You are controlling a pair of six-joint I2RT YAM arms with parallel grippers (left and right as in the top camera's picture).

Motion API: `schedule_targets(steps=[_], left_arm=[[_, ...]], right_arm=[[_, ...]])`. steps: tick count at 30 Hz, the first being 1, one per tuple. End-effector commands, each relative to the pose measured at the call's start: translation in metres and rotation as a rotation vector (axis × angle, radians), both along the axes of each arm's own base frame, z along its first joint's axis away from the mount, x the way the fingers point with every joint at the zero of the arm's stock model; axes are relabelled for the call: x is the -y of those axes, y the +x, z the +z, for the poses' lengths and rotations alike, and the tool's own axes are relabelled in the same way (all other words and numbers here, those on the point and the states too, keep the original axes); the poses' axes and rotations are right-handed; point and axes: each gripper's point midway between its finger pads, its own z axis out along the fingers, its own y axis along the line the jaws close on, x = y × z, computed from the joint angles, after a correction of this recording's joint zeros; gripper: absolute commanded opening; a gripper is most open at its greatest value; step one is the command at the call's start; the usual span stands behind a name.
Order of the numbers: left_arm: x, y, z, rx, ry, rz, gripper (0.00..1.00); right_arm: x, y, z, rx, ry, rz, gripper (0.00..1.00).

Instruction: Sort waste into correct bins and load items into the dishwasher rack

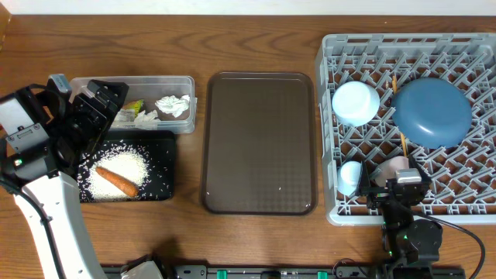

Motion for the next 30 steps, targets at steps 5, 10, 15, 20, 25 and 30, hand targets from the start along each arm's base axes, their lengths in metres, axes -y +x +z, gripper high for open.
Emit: schedule_targets(steps=[5, 10, 15, 20, 25, 30], left_arm=[[0.0, -0.002, 0.016, 0.036, 0.013, 0.007, 0.98], [0.012, -0.017, 0.046, 0.128, 0.062, -0.005, 0.98], [0.066, -0.045, 0.088, 0.277, 0.118, -0.137, 0.98], [0.13, -0.093, 0.126, 0.444, 0.142, -0.332, 0.98], [0.159, -0.143, 0.152, 0.589, 0.155, -0.439, 0.98], [0.165, -0.182, 0.171, 0.71, 0.175, -0.464, 0.98]], right_arm=[[0.004, 0.0, 0.0, 0.002, -0.014, -0.017, 0.99], [0.004, 0.0, 0.0, 0.002, -0.014, -0.017, 0.99], [0.004, 0.0, 0.0, 0.002, -0.014, -0.017, 0.99], [0.004, 0.0, 0.0, 0.002, -0.014, -0.017, 0.99], [0.004, 0.0, 0.0, 0.002, -0.014, -0.017, 0.99], [0.004, 0.0, 0.0, 0.002, -0.014, -0.017, 0.99]])
